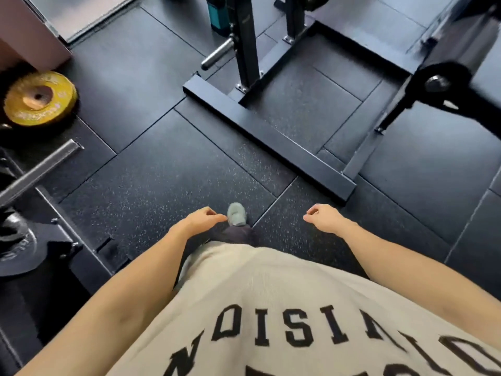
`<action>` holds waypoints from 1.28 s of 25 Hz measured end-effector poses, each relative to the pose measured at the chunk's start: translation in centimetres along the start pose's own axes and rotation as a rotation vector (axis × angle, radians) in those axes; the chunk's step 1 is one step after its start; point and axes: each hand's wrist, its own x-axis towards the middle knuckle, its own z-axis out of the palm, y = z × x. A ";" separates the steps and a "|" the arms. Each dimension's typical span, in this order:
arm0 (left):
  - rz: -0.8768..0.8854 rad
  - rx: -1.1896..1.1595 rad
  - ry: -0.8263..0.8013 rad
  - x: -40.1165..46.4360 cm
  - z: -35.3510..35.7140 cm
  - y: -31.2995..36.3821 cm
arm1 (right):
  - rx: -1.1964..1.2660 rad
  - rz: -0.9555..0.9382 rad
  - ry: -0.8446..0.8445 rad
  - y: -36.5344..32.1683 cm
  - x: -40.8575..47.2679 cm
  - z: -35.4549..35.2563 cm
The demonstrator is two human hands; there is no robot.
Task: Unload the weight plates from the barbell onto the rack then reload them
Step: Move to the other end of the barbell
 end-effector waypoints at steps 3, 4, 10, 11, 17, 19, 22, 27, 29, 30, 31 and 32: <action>-0.008 -0.047 -0.006 4.8 -4.2 2.1 | -0.039 -0.027 -0.018 -4.5 5.8 -3.2; -0.012 -0.068 -0.007 6.6 -6.1 2.7 | -0.057 -0.026 -0.030 -6.4 7.9 -4.3; -0.021 -0.105 0.033 14.3 -20.5 6.7 | -0.097 -0.049 0.025 -18.9 17.9 -13.0; -0.021 -0.111 0.057 15.3 -23.1 7.4 | -0.092 -0.069 0.044 -21.3 19.5 -14.5; -0.089 -0.257 0.106 20.5 -34.1 8.6 | -0.181 -0.165 -0.042 -34.5 28.4 -20.2; -0.126 -0.315 0.130 22.1 -36.4 8.2 | -0.240 -0.200 -0.080 -38.4 31.8 -21.4; -0.218 -0.436 0.191 23.7 -39.8 7.6 | -0.356 -0.278 -0.142 -46.0 37.2 -23.1; -0.375 -0.741 0.324 23.7 -43.1 6.5 | -0.646 -0.498 -0.242 -59.7 43.3 -23.4; -0.451 -0.861 0.389 23.3 -43.2 5.8 | -0.768 -0.582 -0.283 -65.0 44.3 -22.4; -0.481 -0.918 0.409 23.0 -43.0 5.4 | -0.816 -0.614 -0.309 -67.3 44.6 -21.5; -0.511 -0.972 0.430 22.8 -42.7 5.0 | -0.869 -0.644 -0.337 -69.6 44.9 -20.5; -0.540 -1.031 0.448 22.6 -42.5 4.4 | -0.932 -0.679 -0.362 -71.7 45.1 -19.3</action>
